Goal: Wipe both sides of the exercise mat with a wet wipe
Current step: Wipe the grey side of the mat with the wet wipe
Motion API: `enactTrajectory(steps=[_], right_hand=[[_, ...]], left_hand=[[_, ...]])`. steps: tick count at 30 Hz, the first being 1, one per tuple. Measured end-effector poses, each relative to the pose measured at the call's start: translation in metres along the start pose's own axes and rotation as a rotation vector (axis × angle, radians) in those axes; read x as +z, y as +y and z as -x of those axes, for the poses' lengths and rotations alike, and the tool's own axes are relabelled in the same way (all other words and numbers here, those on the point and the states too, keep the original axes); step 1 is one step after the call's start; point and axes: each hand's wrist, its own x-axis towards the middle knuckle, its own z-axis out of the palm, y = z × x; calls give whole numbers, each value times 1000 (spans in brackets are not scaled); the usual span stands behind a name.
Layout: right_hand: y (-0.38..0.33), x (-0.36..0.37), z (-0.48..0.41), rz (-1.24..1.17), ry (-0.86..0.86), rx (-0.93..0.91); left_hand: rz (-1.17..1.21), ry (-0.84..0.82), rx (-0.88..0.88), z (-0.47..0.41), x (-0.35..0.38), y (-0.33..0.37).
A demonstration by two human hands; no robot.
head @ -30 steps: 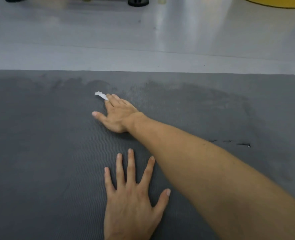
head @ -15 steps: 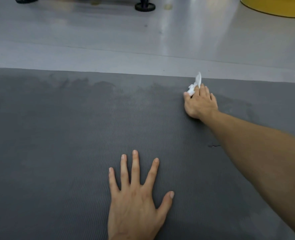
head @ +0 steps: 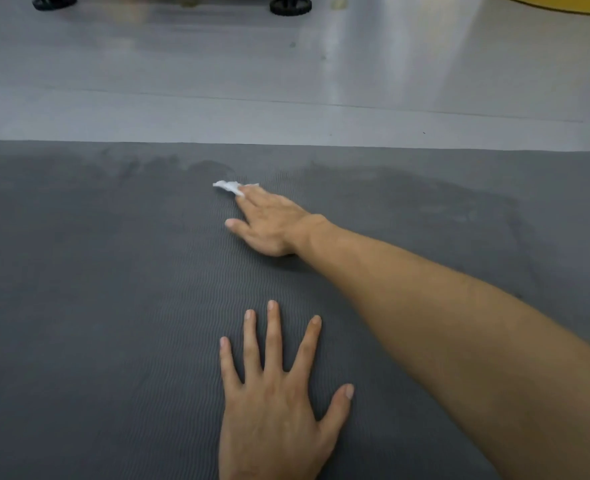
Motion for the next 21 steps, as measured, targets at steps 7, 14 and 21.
enactTrajectory(steps=[7,14,21], right_hand=[[96,-19,53,91,126,433],[153,-27,111,14,147,706],[77,-27,32,-69,55,549]], left_hand=[[-3,24,8,3,-2,-1],[-11,-4,3,3,-4,-1],[-9,-19,5,0,-1,2]])
